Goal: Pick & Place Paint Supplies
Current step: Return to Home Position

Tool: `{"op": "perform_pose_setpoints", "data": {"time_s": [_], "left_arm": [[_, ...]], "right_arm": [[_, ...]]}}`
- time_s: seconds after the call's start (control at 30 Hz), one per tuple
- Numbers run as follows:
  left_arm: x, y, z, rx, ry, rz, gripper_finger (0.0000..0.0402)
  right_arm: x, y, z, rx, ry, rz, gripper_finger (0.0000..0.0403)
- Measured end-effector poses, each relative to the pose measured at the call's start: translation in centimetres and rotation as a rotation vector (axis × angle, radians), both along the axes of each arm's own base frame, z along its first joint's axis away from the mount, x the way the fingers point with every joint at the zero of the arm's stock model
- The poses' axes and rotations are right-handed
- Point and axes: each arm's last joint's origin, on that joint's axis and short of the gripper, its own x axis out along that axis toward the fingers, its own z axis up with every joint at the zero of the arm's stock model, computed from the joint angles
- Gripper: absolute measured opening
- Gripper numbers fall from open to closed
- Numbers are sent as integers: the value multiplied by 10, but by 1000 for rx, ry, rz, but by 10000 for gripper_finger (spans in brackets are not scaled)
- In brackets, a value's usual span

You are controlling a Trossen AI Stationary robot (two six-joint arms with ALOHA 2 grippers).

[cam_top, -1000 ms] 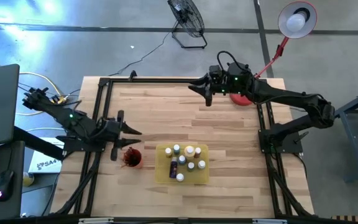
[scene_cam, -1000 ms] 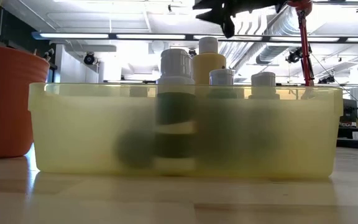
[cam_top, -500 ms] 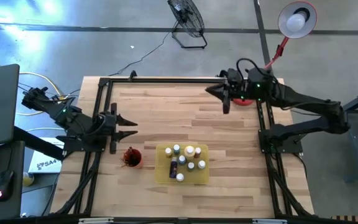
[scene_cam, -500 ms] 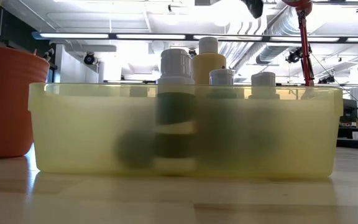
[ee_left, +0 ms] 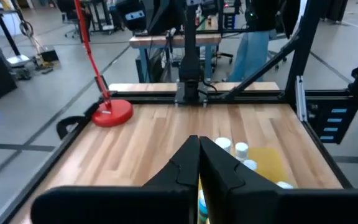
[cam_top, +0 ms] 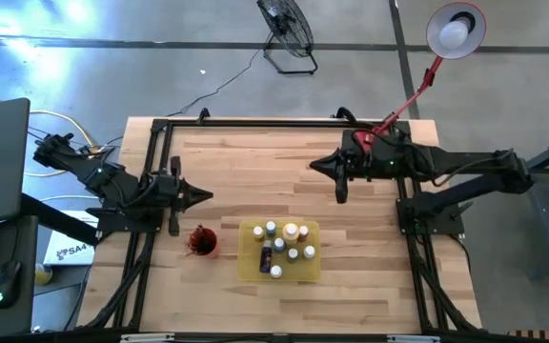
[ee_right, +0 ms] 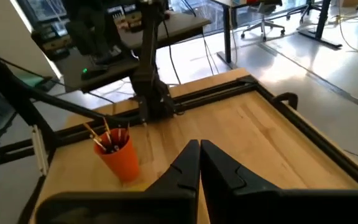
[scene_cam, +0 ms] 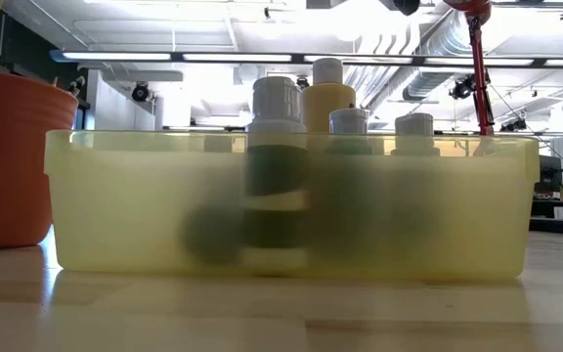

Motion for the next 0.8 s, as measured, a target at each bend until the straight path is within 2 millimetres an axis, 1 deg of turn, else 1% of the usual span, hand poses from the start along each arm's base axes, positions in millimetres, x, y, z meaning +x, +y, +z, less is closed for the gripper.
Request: {"op": "perform_pose_setpoints", "data": {"time_s": [0.13, 0.3, 0.4, 0.5, 0.67, 0.8], "left_arm": [[8, -5, 1, -63, -28, -11, 6], [20, -12, 3, -107, -70, -24, 3], [22, -14, 7, -125, -106, -70, 3], [22, -15, 11, -91, -137, -88, 3], [22, -14, 20, -40, -223, -63, 3], [24, -14, 21, -75, -241, -28, 1]], "right_arm": [[2, 9, -1, 11, -4, -40, 4], [1, 21, -1, -27, -5, -101, 3], [-1, 27, 0, -54, -6, -105, 3], [-3, 33, 2, -70, -23, -118, 3], [-4, 47, 8, -93, -86, -130, 3], [-7, 59, 11, -142, -101, -97, 3]]}}
